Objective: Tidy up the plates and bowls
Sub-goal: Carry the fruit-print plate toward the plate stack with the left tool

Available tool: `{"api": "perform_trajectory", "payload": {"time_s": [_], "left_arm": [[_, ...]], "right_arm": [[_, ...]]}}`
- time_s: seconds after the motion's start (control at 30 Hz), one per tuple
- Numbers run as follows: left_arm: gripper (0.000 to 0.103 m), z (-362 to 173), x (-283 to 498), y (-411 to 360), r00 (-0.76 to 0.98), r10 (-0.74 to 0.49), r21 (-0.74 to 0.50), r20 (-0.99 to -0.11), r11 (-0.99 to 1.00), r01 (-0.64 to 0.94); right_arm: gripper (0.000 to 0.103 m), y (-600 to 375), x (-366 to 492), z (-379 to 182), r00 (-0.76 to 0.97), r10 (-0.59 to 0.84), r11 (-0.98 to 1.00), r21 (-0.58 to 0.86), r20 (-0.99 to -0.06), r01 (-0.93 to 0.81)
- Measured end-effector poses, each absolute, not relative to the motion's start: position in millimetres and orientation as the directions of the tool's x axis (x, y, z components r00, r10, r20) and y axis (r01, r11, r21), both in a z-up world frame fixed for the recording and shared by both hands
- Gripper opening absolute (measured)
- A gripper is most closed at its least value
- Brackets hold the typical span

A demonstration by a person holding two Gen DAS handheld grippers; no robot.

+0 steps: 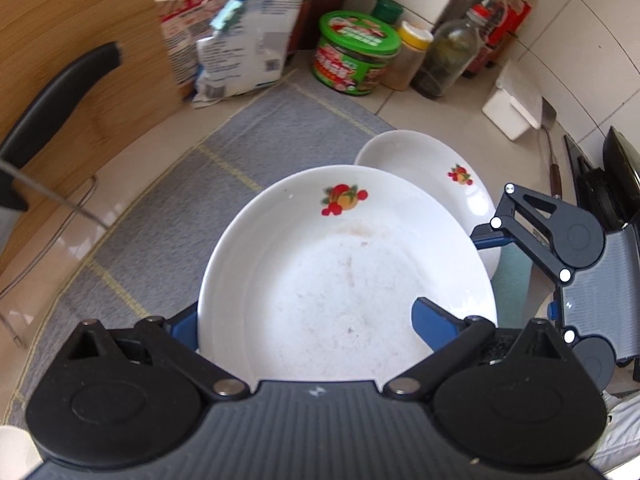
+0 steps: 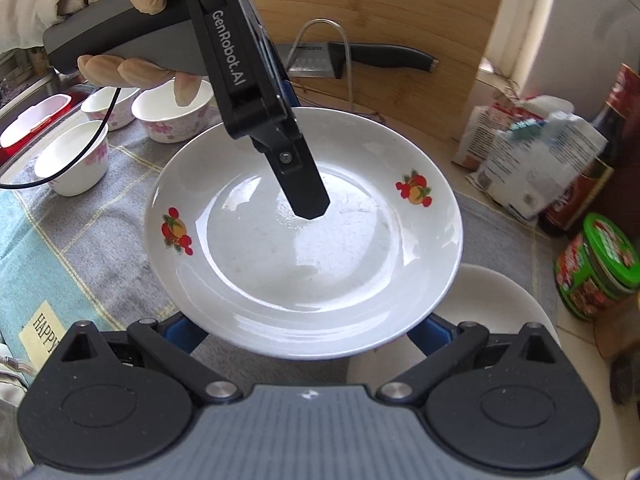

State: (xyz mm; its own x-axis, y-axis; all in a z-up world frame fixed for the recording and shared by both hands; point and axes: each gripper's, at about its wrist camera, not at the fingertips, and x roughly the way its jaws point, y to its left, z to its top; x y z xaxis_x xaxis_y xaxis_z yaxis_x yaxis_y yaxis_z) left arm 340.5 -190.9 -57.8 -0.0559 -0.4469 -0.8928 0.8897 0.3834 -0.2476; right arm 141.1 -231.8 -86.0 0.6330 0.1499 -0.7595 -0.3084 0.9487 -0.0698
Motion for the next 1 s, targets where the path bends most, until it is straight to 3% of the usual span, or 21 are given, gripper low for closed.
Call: {"api": "perform_trajectory", "payload": {"time_s": [1.0], "left_arm": [[0.101, -82.5, 313.5, -273.8, -0.165, -0.413, -0.281, -0.896, 0.238, 0.930]], "right_arm": [[0.103, -290.9, 104.3, -102.9, 0.626, 0.046, 0.992, -0.036, -0.779, -0.118]]}}
